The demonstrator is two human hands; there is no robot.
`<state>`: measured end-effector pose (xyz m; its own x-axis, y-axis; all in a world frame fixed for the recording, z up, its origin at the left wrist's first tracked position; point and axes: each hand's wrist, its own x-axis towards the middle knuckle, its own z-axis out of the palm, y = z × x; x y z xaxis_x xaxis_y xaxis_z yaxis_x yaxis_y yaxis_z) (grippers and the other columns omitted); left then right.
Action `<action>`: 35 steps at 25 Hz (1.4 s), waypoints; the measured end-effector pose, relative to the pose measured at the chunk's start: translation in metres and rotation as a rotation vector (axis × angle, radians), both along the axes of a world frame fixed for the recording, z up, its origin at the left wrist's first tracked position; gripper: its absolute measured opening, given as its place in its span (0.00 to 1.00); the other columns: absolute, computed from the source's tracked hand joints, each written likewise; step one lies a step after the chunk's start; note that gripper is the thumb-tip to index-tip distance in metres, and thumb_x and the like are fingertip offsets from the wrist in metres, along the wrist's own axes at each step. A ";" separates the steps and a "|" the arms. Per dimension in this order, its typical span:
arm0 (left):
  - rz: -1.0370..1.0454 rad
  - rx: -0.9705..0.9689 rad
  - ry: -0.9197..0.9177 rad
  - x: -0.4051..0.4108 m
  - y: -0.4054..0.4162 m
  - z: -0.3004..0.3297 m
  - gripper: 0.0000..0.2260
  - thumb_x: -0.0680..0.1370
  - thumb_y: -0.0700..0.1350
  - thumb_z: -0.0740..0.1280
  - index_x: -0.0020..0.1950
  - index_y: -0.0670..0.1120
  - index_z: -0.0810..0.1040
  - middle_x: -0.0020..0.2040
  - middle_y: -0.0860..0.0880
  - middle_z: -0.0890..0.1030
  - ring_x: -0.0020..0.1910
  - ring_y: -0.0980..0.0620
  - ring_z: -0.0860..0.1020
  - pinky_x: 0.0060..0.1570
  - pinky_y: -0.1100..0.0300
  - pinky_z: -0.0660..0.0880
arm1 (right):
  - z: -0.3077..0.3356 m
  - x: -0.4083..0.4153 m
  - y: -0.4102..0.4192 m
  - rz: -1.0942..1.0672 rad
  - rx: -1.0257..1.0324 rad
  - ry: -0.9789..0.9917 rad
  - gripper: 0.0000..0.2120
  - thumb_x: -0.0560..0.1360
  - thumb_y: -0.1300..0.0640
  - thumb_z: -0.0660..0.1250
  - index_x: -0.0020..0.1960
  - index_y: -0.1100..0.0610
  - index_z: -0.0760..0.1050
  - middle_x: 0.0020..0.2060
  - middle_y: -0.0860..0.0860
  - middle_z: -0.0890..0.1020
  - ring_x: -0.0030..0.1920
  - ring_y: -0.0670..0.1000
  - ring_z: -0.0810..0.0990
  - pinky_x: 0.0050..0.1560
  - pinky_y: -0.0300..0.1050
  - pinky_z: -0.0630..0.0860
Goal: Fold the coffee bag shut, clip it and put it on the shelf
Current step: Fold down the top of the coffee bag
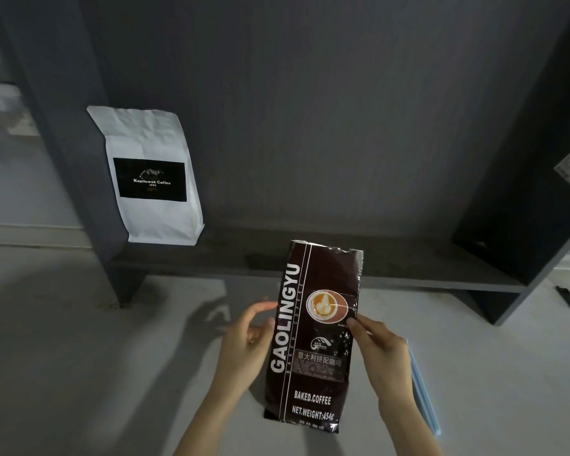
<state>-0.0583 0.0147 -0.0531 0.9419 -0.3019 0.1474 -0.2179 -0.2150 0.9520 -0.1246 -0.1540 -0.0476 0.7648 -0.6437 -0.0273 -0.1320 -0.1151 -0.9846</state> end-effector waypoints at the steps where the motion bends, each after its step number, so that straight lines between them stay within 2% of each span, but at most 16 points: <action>1: 0.005 -0.011 0.006 0.000 -0.002 0.000 0.08 0.75 0.45 0.62 0.52 0.57 0.71 0.44 0.65 0.77 0.39 0.61 0.80 0.37 0.72 0.75 | 0.000 -0.002 0.000 0.008 0.015 -0.008 0.06 0.71 0.60 0.67 0.45 0.52 0.80 0.40 0.51 0.81 0.43 0.47 0.79 0.47 0.45 0.73; 3: 0.001 -0.031 0.019 -0.001 -0.004 0.003 0.10 0.75 0.45 0.62 0.56 0.55 0.69 0.48 0.65 0.74 0.42 0.65 0.77 0.41 0.77 0.73 | 0.001 -0.004 -0.001 0.030 0.046 -0.031 0.09 0.70 0.60 0.67 0.39 0.46 0.78 0.39 0.49 0.81 0.42 0.43 0.78 0.43 0.41 0.73; 5: -0.011 -0.063 0.022 -0.001 -0.005 0.005 0.11 0.75 0.43 0.62 0.56 0.53 0.69 0.49 0.65 0.73 0.48 0.69 0.73 0.43 0.81 0.70 | 0.001 -0.006 0.000 0.042 0.065 -0.047 0.10 0.70 0.60 0.67 0.37 0.44 0.77 0.40 0.50 0.81 0.42 0.42 0.78 0.40 0.38 0.72; 7: -0.006 -0.084 0.034 0.000 -0.003 0.006 0.10 0.75 0.43 0.62 0.55 0.54 0.70 0.49 0.64 0.75 0.49 0.67 0.73 0.46 0.75 0.72 | 0.001 -0.007 0.000 0.050 0.073 -0.061 0.10 0.70 0.60 0.68 0.37 0.44 0.77 0.41 0.51 0.82 0.42 0.42 0.78 0.38 0.35 0.73; 9: 0.002 -0.090 0.049 0.001 0.000 0.007 0.09 0.75 0.44 0.62 0.52 0.57 0.71 0.49 0.61 0.77 0.48 0.66 0.76 0.45 0.70 0.73 | 0.003 -0.007 -0.002 0.079 0.079 -0.071 0.10 0.71 0.60 0.67 0.38 0.45 0.77 0.40 0.50 0.82 0.40 0.40 0.79 0.33 0.29 0.75; 12: 0.009 -0.089 0.027 0.001 0.001 0.010 0.08 0.75 0.44 0.63 0.45 0.60 0.72 0.46 0.61 0.79 0.43 0.71 0.77 0.42 0.76 0.72 | 0.007 -0.007 -0.001 0.134 0.090 -0.084 0.08 0.72 0.62 0.65 0.43 0.50 0.78 0.40 0.49 0.83 0.40 0.40 0.79 0.30 0.24 0.73; 16: 0.009 -0.112 0.027 0.001 -0.003 0.012 0.09 0.74 0.44 0.65 0.44 0.60 0.73 0.45 0.58 0.80 0.42 0.70 0.77 0.43 0.78 0.72 | 0.015 -0.005 -0.002 0.132 0.114 -0.165 0.09 0.73 0.62 0.63 0.50 0.52 0.76 0.41 0.52 0.82 0.43 0.46 0.80 0.36 0.31 0.76; 19: 0.034 -0.157 -0.005 -0.002 -0.006 0.014 0.09 0.74 0.42 0.64 0.44 0.58 0.75 0.44 0.58 0.81 0.42 0.68 0.78 0.42 0.77 0.72 | 0.019 -0.004 -0.004 0.134 0.081 -0.218 0.11 0.73 0.63 0.63 0.46 0.47 0.76 0.40 0.55 0.82 0.43 0.49 0.80 0.41 0.35 0.76; 22: 0.023 -0.236 -0.009 -0.003 -0.008 0.018 0.07 0.74 0.40 0.64 0.47 0.52 0.76 0.46 0.54 0.81 0.44 0.65 0.79 0.43 0.76 0.73 | 0.017 -0.006 -0.006 0.129 0.074 -0.236 0.11 0.73 0.64 0.63 0.45 0.48 0.77 0.42 0.59 0.82 0.45 0.54 0.80 0.46 0.43 0.75; 24: 0.012 -0.234 -0.020 -0.002 -0.008 0.020 0.07 0.74 0.38 0.64 0.46 0.50 0.76 0.44 0.51 0.82 0.42 0.63 0.79 0.42 0.75 0.73 | 0.013 -0.007 -0.007 0.134 0.063 -0.240 0.12 0.73 0.64 0.63 0.44 0.47 0.77 0.39 0.54 0.81 0.42 0.48 0.81 0.43 0.37 0.77; 27: 0.011 -0.220 -0.025 -0.003 -0.007 0.022 0.11 0.73 0.33 0.62 0.41 0.50 0.75 0.42 0.51 0.81 0.39 0.66 0.78 0.40 0.76 0.72 | 0.010 -0.007 -0.008 0.133 0.077 -0.278 0.14 0.72 0.68 0.62 0.41 0.49 0.77 0.34 0.43 0.83 0.39 0.42 0.80 0.39 0.29 0.77; 31: -0.006 -0.186 -0.028 -0.006 -0.003 0.026 0.16 0.73 0.28 0.59 0.37 0.48 0.76 0.39 0.51 0.80 0.37 0.66 0.78 0.39 0.76 0.72 | 0.012 -0.009 -0.007 0.182 0.039 -0.279 0.18 0.71 0.75 0.57 0.37 0.55 0.76 0.31 0.40 0.83 0.34 0.36 0.78 0.35 0.25 0.73; 33: -0.007 -0.184 -0.014 -0.006 -0.001 0.028 0.14 0.74 0.31 0.59 0.38 0.48 0.77 0.38 0.53 0.80 0.37 0.66 0.78 0.39 0.77 0.72 | 0.013 -0.012 -0.010 0.202 0.059 -0.280 0.18 0.73 0.73 0.56 0.38 0.55 0.77 0.32 0.38 0.84 0.36 0.36 0.79 0.36 0.26 0.74; 35: -0.019 -0.180 -0.001 -0.007 0.001 0.032 0.13 0.76 0.35 0.58 0.38 0.49 0.78 0.37 0.56 0.81 0.38 0.68 0.78 0.39 0.78 0.70 | 0.015 -0.014 -0.011 0.220 0.074 -0.267 0.17 0.75 0.67 0.55 0.39 0.52 0.79 0.35 0.37 0.84 0.40 0.37 0.80 0.42 0.26 0.76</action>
